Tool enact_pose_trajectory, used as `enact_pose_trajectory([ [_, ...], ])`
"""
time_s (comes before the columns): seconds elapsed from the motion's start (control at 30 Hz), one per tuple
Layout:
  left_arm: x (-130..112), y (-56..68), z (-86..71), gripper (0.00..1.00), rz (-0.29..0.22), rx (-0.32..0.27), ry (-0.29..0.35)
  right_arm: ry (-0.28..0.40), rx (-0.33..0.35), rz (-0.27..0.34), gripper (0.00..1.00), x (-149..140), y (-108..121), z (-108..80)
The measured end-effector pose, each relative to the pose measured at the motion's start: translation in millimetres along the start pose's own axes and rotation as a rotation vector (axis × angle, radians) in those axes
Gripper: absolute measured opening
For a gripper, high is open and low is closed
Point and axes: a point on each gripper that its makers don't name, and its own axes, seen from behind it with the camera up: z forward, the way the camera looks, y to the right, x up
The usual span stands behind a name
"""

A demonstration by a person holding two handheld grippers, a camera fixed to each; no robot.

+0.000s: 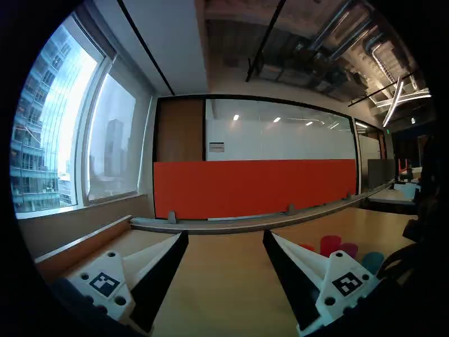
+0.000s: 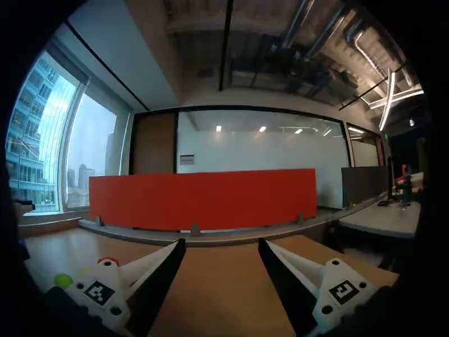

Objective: Pour water

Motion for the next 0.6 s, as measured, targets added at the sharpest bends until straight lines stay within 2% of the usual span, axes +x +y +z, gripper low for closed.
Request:
enact_pose_trajectory([
  [0.37, -9.3, -6.4, 6.3, 0.99, 0.031, 0.044, 0.004, -0.009, -0.020, -0.018, 1.00, -9.0, -2.0, -8.0],
  [0.6, -26.0, -4.7, 8.9, 0.99, 0.065, 0.072, -0.005, -0.020, -0.032, -0.020, 1.00, -13.1, -1.3, -12.3],
])
